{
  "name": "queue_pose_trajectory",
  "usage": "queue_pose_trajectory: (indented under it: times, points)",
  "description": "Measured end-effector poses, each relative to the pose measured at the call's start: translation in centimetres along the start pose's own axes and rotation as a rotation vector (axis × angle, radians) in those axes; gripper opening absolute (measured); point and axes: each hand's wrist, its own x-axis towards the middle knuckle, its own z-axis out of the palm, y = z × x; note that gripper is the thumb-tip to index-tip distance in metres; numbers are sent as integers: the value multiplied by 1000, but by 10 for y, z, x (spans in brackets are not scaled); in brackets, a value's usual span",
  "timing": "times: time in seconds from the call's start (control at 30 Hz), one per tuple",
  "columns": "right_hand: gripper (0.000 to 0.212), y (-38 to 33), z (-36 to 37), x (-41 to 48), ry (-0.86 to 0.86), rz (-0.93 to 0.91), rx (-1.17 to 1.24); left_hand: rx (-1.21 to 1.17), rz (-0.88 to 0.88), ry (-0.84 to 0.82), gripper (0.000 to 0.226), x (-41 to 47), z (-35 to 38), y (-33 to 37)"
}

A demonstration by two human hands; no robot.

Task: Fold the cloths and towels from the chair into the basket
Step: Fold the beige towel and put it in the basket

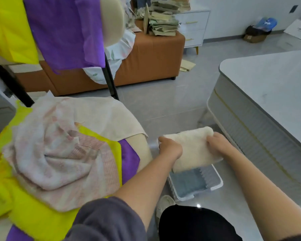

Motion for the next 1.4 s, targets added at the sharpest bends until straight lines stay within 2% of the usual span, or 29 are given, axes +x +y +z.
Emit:
queue_pose_trajectory:
  times: [0.1, 0.17, 0.23, 0.47, 0.6, 0.7, 0.77, 0.8, 0.83, 0.9, 0.97, 1.1, 1.23, 1.3, 1.4]
  points:
    - [39, 44, 26, 22, -78, 51, -88, 44, -151, -5, 61, 25, 42, -21]
    - [41, 71, 47, 37, -132, 81, -140, 140, -146, -18, 69, 42, 65, -38]
    - [43, 91, 68, 52, -173, 117, -165, 247, -131, -34, 68, 57, 84, -52]
    - [51, 143, 127, 82, -220, 167, -325, 452, -195, -110, 62, 100, 136, -83]
    - [54, 172, 155, 97, -167, 154, -365, 553, -263, -104, 61, 121, 153, -98]
    - [49, 169, 161, 95, -139, 76, -387, 682, -195, -80, 57, 132, 163, -112]
    - [55, 164, 166, 92, -31, -60, -410, 840, -70, -41, 48, 137, 167, -116]
    - [54, 159, 166, 88, -29, -134, -484, 970, 11, -45, 45, 138, 167, -115]
    - [47, 156, 166, 85, -6, -212, -573, 1108, 98, -85, 43, 138, 166, -116]
    - [33, 154, 169, 85, -142, -262, -639, 1304, 214, -243, 46, 141, 164, -119]
    - [33, 160, 172, 88, -283, -215, -611, 1390, 230, -385, 52, 142, 162, -124]
    - [47, 168, 178, 91, -347, -180, -562, 1496, 220, -489, 48, 142, 164, -125]
    - [59, 160, 172, 88, -465, -110, -528, 1619, 128, -582, 45, 136, 160, -114]
    - [61, 150, 162, 82, -476, -86, -460, 1631, 107, -576, 46, 126, 152, -103]
    - [56, 123, 138, 69, -329, -117, -286, 1585, 126, -432, 49, 103, 130, -71]
